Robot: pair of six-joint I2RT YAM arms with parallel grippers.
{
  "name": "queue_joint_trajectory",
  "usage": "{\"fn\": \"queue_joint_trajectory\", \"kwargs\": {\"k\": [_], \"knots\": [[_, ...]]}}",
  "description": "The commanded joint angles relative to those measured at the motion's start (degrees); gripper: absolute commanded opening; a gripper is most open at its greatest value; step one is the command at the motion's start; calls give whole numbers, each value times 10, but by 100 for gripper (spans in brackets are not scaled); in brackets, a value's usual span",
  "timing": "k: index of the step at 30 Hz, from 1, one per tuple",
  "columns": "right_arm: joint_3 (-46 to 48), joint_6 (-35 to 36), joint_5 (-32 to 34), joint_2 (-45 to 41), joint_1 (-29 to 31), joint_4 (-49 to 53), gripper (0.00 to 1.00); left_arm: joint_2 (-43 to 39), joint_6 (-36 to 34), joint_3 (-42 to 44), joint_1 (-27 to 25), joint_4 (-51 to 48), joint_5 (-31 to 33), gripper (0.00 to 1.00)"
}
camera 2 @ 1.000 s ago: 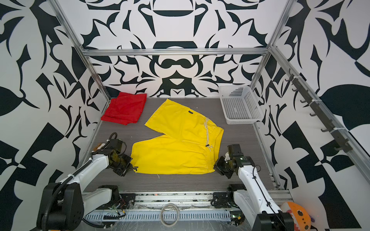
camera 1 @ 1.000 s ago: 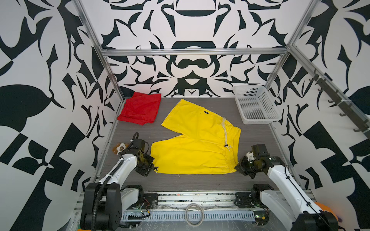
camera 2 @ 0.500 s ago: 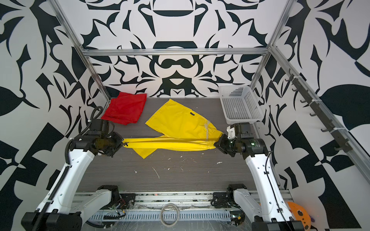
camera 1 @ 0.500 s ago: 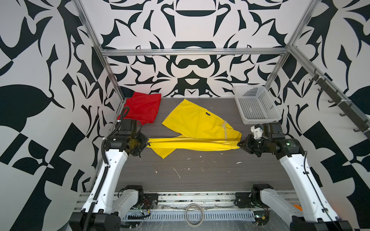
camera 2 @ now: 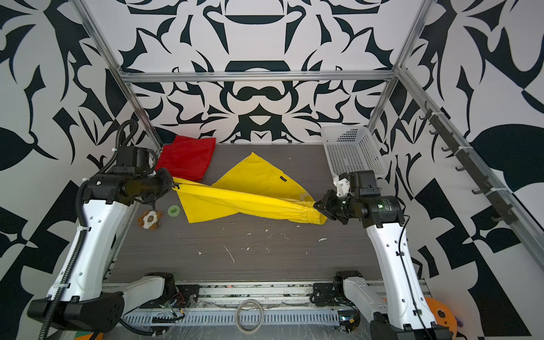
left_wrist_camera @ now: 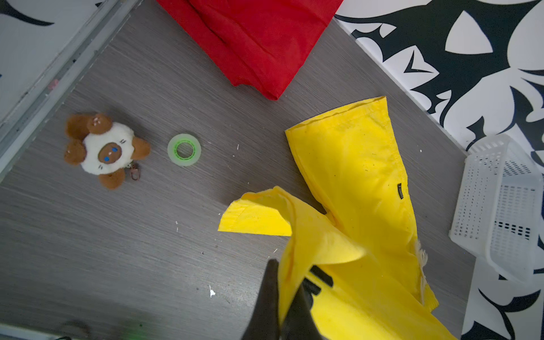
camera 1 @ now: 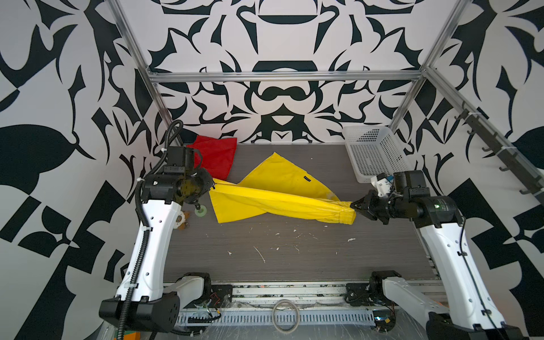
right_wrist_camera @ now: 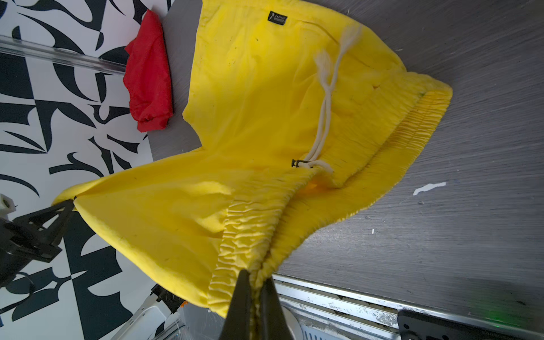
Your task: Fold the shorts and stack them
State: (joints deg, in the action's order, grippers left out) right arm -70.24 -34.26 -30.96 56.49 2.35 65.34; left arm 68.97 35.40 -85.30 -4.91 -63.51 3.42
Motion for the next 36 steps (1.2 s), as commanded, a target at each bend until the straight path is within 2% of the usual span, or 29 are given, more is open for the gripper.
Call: {"fn": "queue_joint_trajectory", "kwargs": {"k": [1, 13, 21, 29, 35, 36], "knots": [[-17, 14, 53, 23, -9, 34, 0, 34, -47, -39, 8, 18, 72, 0], [-21, 46, 24, 151, -47, 45, 0, 229, -109, -204, -41, 78, 85, 0], [30, 64, -15, 178, -69, 48, 0, 370, -149, -350, -72, 63, 101, 0], [94, 91, -53, 231, -113, 12, 0, 514, -178, -494, -113, 67, 120, 0], [109, 98, -67, 293, -148, -43, 0, 619, -190, -564, -143, 132, 117, 0], [112, 98, -71, 306, -151, -56, 5, 640, -187, -578, -145, 136, 114, 0]]}}
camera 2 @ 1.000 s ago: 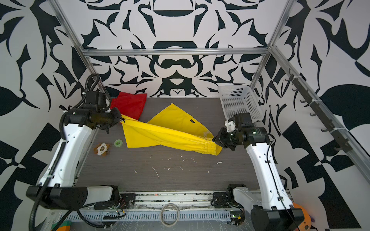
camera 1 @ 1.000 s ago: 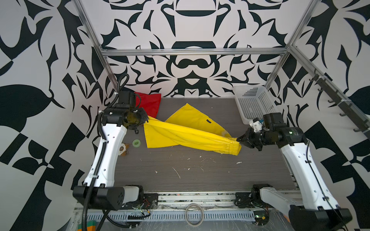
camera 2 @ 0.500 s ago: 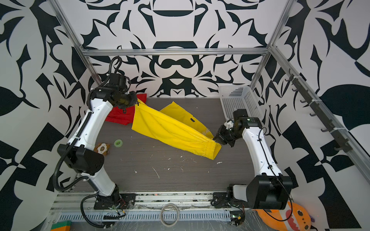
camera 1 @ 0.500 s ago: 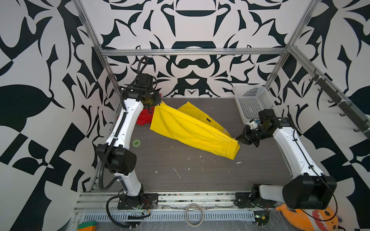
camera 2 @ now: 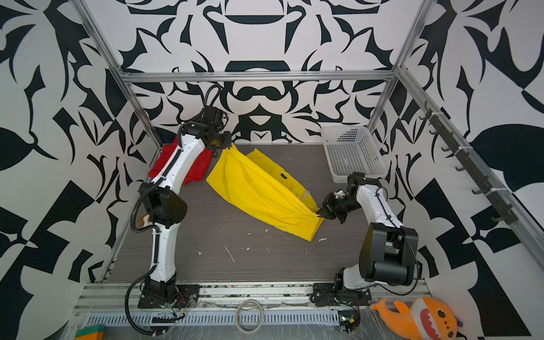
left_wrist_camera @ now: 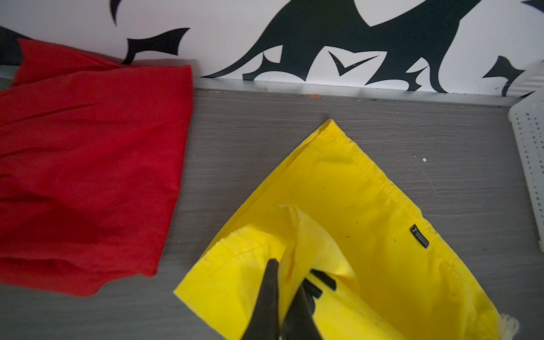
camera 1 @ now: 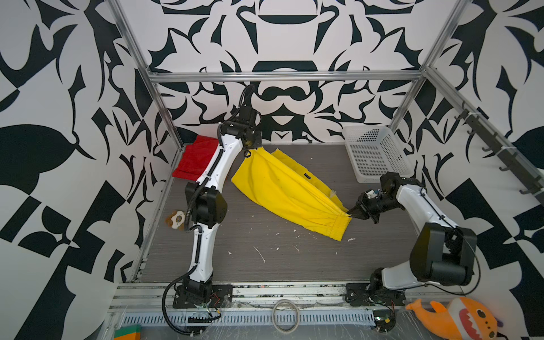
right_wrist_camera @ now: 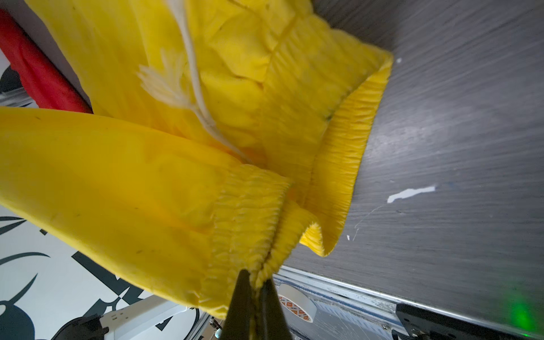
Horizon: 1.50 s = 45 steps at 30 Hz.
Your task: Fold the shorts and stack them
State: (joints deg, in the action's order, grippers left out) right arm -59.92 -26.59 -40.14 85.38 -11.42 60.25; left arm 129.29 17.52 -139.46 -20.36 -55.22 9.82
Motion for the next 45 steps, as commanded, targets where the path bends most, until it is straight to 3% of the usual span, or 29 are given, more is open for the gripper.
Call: {"fn": "queue_joint_trajectory", "kwargs": {"k": [1, 4, 6, 9, 12, 15, 19, 24, 27, 33, 37, 40, 45], "knots": [[9, 21, 21, 28, -16, -12, 12, 55, -7, -49, 8, 55, 47, 0], [-7, 12, 39, 40, -30, -33, 35, 110, -3, -88, 5, 58, 39, 10], [-41, 7, 75, 25, -34, -34, 51, 131, -3, -106, 5, 56, 38, 28], [-87, -5, 123, -13, -34, -33, 58, 115, -9, -89, 5, 59, 36, 57], [-120, -9, 158, -51, -31, -21, 62, 54, -13, -10, 6, 74, 36, 70], [-120, -20, 177, -95, 3, -37, 62, -28, -13, 104, 6, 111, -3, 73], [-86, -59, 200, -133, 115, -99, 62, -109, 32, 278, 6, 197, -111, 73], [16, -144, 170, -118, 236, -257, 62, -91, 81, 372, 6, 254, -181, 71], [75, -176, 137, -90, 246, -338, 61, -52, 100, 374, 9, 250, -195, 71], [134, -161, 161, -48, 228, -358, 61, -32, 127, 417, 22, 258, -182, 70], [169, -149, 176, -41, 199, -349, 61, -62, 129, 479, 33, 267, -165, 70], [173, -124, 224, -38, 198, -301, 61, -93, 133, 537, 38, 266, -146, 70], [194, -114, 206, -58, 230, -298, 61, -198, 146, 670, 39, 282, -120, 71]]}}
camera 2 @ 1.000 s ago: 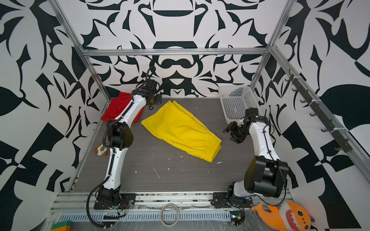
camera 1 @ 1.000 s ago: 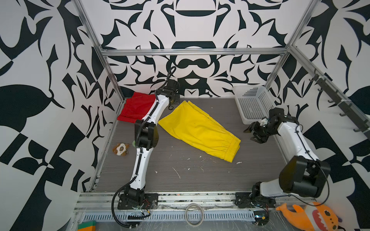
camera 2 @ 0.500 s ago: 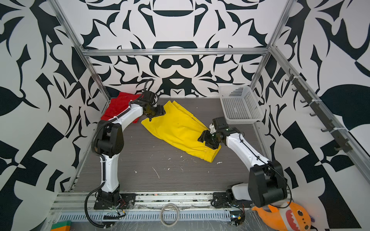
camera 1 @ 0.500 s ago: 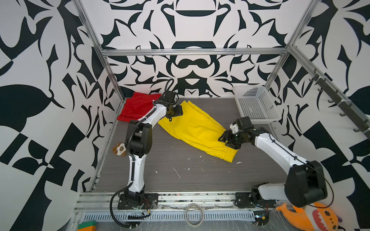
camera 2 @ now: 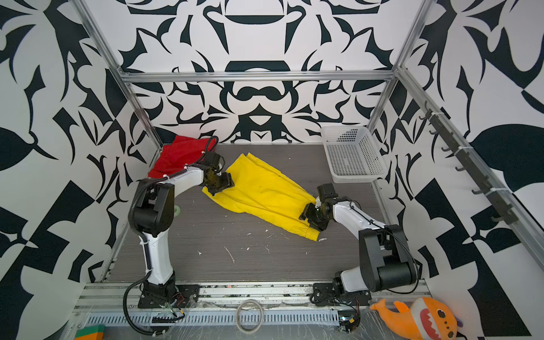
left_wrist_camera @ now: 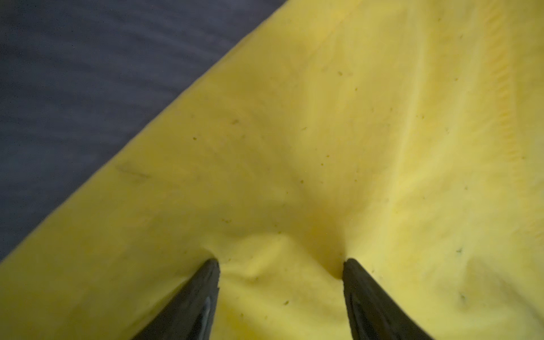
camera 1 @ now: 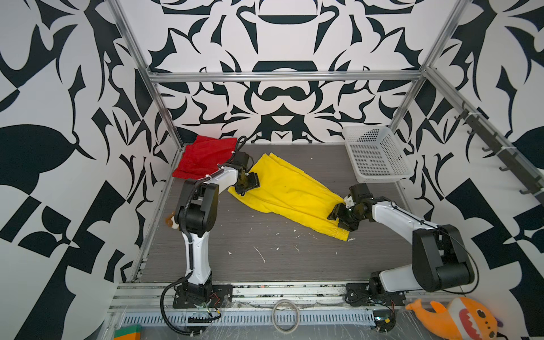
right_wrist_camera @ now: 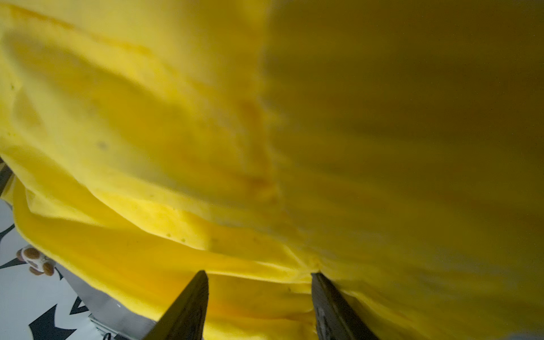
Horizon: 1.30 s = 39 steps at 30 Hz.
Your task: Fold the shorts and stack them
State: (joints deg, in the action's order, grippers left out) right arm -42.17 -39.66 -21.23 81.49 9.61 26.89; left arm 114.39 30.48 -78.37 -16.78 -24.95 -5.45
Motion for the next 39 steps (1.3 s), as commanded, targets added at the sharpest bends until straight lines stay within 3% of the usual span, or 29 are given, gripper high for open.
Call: {"fn": "queue_joint_trajectory", "kwargs": {"k": [1, 7, 9, 13, 17, 23, 31, 39], "knots": [[17, 16, 14, -29, 28, 34, 61, -73, 18, 79, 3, -21, 37, 71], [-24, 32, -13, -134, 17, 44, 63, -225, 4, 124, -12, -25, 37, 84], [-47, 46, -34, -157, -27, 61, 64, -262, -27, 119, -40, -7, 34, 88], [-45, 68, -143, -170, -171, 59, 64, -283, -132, 106, -117, 51, -14, 86], [-24, 84, -211, -165, -302, 58, 64, -242, -261, 72, -223, 75, -58, 86], [25, 59, -269, -161, -398, 24, 64, -119, -419, -5, -343, 78, -134, 86], [44, 62, -268, -159, -414, 21, 64, 20, -611, -81, -447, 95, -130, 89], [48, 73, -265, -153, -414, 35, 64, 104, -646, -109, -479, 143, -46, 89]]}}
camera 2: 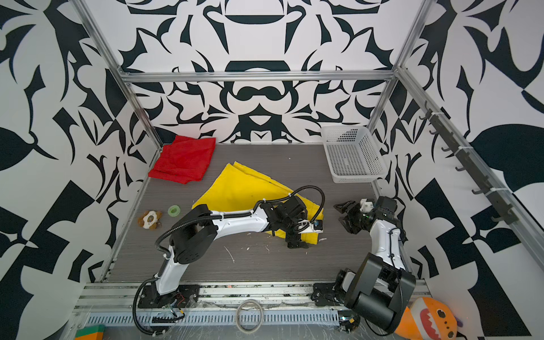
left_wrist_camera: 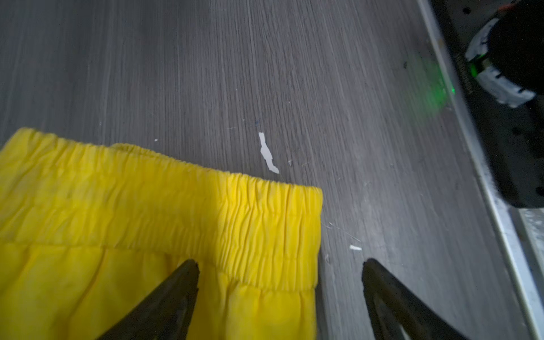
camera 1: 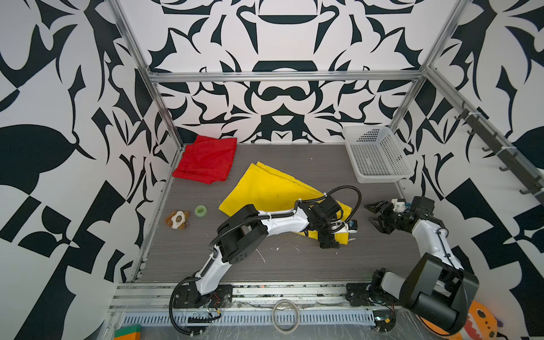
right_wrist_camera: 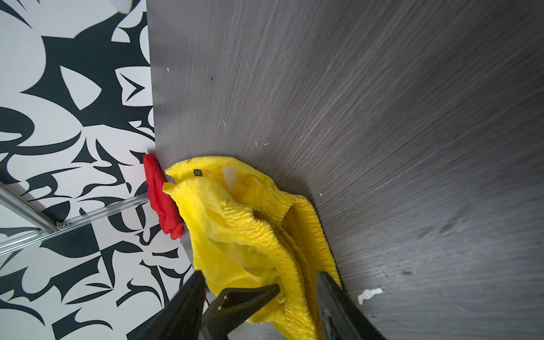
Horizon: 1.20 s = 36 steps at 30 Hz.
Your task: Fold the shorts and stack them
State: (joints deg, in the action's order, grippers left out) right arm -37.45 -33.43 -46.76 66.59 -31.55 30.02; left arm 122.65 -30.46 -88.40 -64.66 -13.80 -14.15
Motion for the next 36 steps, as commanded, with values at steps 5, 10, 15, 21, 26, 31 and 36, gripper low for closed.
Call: {"fn": "queue_joint_trajectory", "kwargs": {"k": [5, 10, 15, 21, 26, 31, 36], "knots": [[18, 10, -13, -12, -2, 12, 65, 44, -20, 23, -5, 94, 95, 68], [45, 6, -18, -15, 5, 21, 76, 11, 43, 53, -4, 151, 115, 37], [71, -24, -43, 4, 39, -4, 100, -59, 151, 110, 21, 247, 30, 33], [105, -129, -73, 5, 108, -128, 100, -93, 193, 150, 23, 312, 0, 34], [117, -186, -83, 17, 155, -206, 100, -87, 197, 144, 23, 313, -25, 34], [121, -215, -91, 19, 165, -249, 95, -83, 183, 139, 22, 293, -43, 35], [120, -229, -95, 19, 173, -271, 94, -82, 168, 135, 20, 267, -58, 37]]}}
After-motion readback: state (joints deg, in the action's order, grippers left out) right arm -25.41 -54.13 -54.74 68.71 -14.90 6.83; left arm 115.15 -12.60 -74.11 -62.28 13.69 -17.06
